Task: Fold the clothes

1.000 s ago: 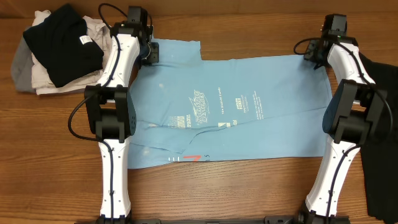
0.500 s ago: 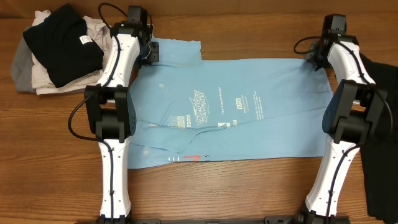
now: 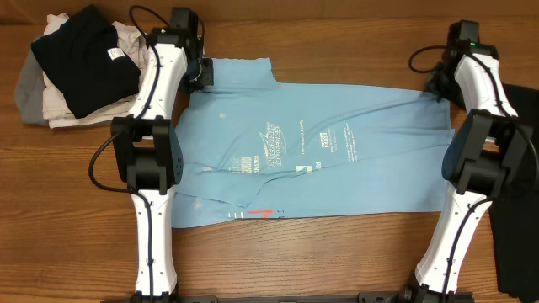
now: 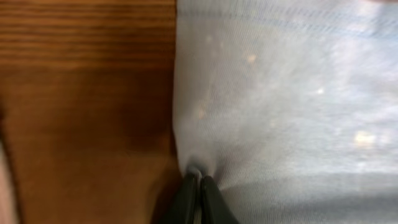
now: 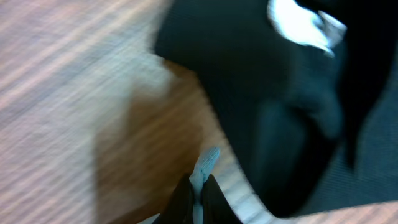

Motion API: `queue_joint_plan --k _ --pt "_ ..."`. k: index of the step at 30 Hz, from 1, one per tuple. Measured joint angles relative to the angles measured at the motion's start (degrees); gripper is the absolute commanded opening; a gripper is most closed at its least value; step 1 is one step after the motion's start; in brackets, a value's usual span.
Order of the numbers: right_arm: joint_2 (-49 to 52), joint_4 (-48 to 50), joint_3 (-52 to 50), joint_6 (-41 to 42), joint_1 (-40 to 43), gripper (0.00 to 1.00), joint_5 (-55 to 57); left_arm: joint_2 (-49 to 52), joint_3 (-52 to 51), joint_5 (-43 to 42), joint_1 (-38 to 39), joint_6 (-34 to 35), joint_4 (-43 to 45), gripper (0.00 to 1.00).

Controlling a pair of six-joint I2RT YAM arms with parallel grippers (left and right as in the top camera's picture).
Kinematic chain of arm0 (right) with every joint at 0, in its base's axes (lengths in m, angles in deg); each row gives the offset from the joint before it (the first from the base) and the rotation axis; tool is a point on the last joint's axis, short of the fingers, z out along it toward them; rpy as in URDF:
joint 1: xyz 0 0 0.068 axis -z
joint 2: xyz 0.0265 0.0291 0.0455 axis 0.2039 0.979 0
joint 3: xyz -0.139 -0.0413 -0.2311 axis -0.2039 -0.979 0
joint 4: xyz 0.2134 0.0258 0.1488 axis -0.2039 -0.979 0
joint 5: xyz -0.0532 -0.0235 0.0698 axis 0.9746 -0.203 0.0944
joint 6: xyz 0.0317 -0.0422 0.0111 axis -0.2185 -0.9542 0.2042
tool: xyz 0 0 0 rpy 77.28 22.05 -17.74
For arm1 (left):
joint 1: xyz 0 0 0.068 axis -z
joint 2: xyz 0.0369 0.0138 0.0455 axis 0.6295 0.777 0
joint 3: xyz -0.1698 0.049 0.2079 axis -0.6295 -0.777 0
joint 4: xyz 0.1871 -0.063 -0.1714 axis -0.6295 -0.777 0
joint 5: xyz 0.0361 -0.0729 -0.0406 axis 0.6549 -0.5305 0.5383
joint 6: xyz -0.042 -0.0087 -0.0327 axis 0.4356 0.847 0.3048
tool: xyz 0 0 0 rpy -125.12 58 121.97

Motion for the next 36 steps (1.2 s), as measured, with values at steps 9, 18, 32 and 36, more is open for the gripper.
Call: queue_joint_plan --k 9,18,32,36 --pt "-0.35 -3.15 0.02 3.15 0.92 0.04 -0.20 -6.78 0.02 0.48 -0.63 1.36 -6.08 0.04" --pt "-5.07 -7.45 0.02 6.80 0.94 0.04 -0.28 -7.23 0.02 0.92 -2.08 4.24 -12.33 0.04" --pt "-9.70 -14.93 0.07 12.46 1.05 0.04 -0.96 -7.30 0.02 1.57 -3.63 6.34 -27.80 0.04" --pt "-10.01 -17.11 0.11 14.47 1.07 0.04 -1.07 -7.30 0.02 1.70 -3.67 6.38 -31.74 0.04"
